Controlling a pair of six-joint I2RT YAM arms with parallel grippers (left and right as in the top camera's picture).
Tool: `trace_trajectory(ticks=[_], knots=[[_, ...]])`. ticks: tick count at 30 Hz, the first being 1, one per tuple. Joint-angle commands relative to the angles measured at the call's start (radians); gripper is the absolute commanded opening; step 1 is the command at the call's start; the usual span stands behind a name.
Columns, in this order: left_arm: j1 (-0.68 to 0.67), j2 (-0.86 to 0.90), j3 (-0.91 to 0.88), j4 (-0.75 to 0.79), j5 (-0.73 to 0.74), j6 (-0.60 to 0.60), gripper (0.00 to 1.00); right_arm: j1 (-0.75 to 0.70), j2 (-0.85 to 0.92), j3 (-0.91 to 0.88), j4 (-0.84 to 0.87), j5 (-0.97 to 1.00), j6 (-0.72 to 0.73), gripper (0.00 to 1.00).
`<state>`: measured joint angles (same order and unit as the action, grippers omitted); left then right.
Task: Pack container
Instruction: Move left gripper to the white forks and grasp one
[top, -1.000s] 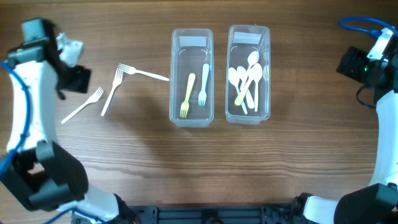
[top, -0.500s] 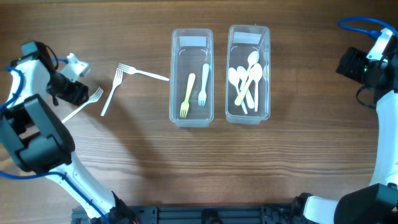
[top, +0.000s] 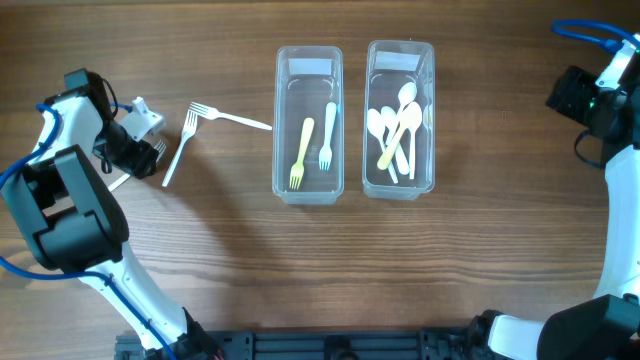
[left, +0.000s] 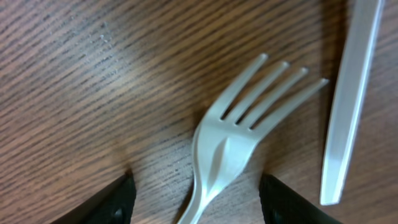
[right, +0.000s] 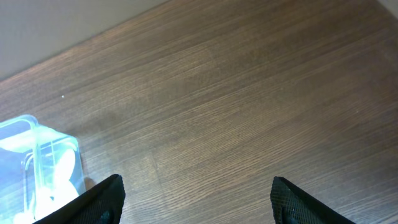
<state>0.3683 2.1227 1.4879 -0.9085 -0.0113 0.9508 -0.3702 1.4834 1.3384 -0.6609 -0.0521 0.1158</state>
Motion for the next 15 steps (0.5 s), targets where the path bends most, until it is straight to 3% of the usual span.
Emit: trace_trajectory(ticks=[1, 15], knots=[[-0.003, 0.019, -0.063, 0.019, -0.021, -0.016, 0.65, -0.002, -0.006, 0.015, 0.006, -0.013, 0.023, 0.75], [-0.043, 0.018, -0.076, 0.058, -0.053, -0.074, 0.23, -0.002, -0.006, 0.015, 0.017, -0.013, 0.027, 0.75]])
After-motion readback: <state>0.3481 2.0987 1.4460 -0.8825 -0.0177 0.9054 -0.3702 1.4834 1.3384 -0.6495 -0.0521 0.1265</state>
